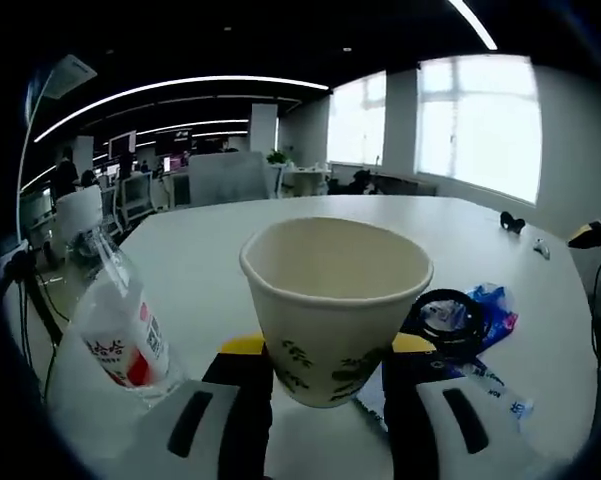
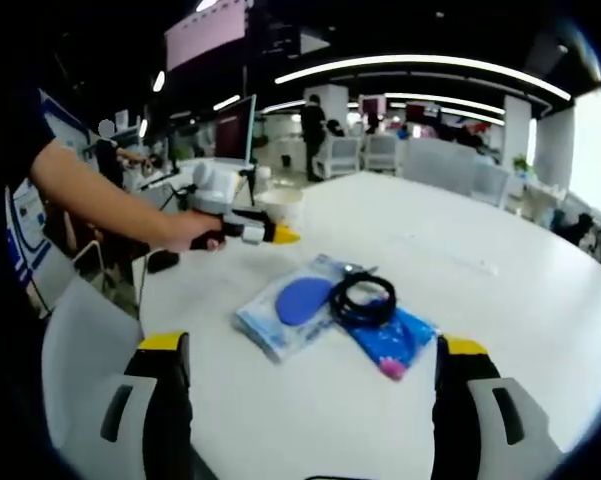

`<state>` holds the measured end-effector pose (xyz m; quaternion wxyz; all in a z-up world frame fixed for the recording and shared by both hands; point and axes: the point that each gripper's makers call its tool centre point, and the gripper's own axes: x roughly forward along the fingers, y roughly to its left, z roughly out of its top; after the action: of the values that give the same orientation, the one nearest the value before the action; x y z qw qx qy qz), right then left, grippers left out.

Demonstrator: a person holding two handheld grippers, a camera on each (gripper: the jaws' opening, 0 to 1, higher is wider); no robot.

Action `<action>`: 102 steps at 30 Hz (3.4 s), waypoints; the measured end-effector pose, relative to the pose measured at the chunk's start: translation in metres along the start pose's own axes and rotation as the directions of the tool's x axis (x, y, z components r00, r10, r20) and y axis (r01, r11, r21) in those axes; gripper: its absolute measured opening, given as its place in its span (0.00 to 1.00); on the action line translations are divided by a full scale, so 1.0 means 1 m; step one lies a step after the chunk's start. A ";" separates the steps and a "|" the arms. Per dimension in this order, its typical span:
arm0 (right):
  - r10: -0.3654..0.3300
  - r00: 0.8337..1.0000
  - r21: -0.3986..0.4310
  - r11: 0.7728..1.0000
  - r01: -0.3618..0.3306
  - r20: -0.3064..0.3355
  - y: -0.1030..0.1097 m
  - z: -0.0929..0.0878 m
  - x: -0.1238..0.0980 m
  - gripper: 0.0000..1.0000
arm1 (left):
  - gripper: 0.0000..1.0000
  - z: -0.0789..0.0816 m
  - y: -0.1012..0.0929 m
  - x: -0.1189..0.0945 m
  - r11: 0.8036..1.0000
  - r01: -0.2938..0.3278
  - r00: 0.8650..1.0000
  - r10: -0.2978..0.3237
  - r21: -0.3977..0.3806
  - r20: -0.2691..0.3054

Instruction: Arrange the tabletop items into an orderly group along one side of the table until the central work area is clear of visible clutter.

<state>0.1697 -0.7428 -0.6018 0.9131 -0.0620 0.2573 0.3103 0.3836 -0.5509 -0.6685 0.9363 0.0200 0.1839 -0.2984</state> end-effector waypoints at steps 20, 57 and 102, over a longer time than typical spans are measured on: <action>0.000 1.000 0.019 1.000 0.000 -0.025 -0.007 -0.014 -0.013 1.00 | 0.42 -0.017 0.010 0.010 0.994 -0.075 0.997 0.073 -0.074 -0.022; -0.020 0.998 0.078 0.997 0.024 -0.054 -0.018 -0.033 -0.016 0.98 | 0.42 -0.051 0.040 0.028 0.985 -0.164 0.981 0.158 -0.046 -0.111; -0.037 0.999 0.047 0.998 0.038 -0.013 -0.007 -0.018 -0.027 0.99 | 0.60 -0.044 0.010 -0.018 0.989 -0.144 0.987 0.140 -0.047 -0.075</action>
<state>0.1476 -0.7674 -0.6035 0.9184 -0.0471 0.2687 0.2867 0.3607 -0.5263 -0.7040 0.9482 0.0192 0.2233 -0.2252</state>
